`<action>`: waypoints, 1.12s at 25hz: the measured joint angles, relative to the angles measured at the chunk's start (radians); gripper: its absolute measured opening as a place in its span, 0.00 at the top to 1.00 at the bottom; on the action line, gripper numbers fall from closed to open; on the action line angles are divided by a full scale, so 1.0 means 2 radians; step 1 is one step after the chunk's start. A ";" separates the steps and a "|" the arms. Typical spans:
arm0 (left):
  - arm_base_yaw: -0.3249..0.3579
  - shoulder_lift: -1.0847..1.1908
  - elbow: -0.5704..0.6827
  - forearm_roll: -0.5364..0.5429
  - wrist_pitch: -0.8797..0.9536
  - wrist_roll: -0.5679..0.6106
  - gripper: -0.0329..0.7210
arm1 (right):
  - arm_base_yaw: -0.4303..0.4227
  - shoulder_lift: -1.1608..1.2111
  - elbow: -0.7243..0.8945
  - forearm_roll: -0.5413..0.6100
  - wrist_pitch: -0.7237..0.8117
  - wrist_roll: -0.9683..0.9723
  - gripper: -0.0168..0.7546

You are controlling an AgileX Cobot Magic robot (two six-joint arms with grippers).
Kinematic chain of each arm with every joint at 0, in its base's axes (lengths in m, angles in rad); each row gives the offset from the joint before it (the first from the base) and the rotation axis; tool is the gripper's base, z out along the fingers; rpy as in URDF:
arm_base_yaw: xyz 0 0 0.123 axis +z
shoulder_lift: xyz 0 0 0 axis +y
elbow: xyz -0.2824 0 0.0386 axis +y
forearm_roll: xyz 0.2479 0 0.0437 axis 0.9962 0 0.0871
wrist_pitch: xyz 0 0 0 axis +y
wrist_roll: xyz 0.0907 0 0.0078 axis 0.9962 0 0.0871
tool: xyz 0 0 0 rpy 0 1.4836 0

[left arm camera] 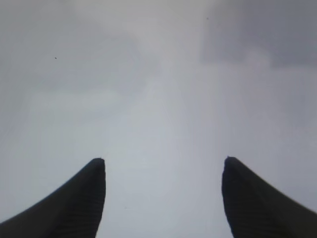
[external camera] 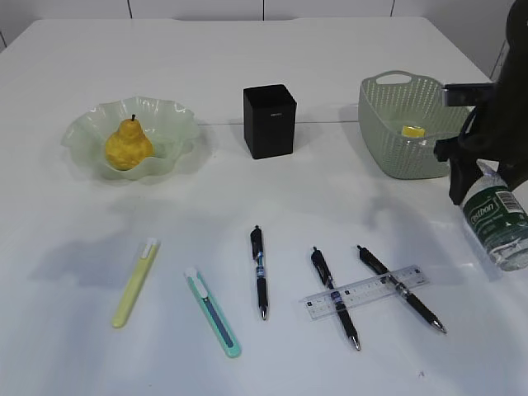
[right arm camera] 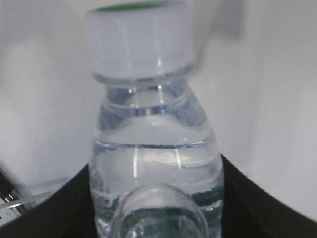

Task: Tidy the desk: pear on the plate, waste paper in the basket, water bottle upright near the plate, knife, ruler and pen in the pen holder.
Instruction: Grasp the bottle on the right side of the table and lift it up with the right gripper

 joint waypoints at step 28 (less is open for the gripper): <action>0.000 0.000 0.000 0.000 -0.007 0.000 0.27 | 0.000 -0.096 0.026 0.169 0.007 -0.124 0.41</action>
